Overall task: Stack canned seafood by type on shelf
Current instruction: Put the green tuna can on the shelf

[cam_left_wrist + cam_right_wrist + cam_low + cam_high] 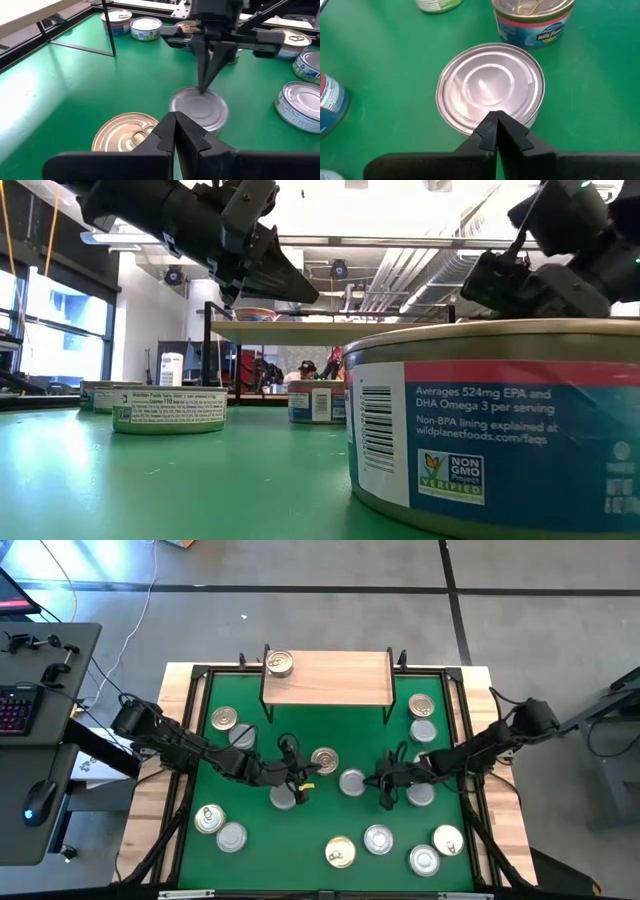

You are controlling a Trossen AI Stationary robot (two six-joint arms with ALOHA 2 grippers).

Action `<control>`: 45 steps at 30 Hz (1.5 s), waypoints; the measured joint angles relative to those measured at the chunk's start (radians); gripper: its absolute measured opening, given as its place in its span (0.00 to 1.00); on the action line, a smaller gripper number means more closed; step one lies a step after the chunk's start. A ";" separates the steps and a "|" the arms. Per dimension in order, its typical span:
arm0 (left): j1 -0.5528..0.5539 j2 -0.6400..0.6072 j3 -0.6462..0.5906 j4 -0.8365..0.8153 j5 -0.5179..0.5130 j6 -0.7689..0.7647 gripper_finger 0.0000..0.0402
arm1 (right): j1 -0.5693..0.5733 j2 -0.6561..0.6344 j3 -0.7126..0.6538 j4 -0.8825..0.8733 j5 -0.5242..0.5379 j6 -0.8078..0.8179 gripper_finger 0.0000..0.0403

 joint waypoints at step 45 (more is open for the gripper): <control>-0.007 0.150 0.002 0.194 0.255 0.079 0.00 | 0.185 0.005 0.314 -0.693 0.231 0.018 0.12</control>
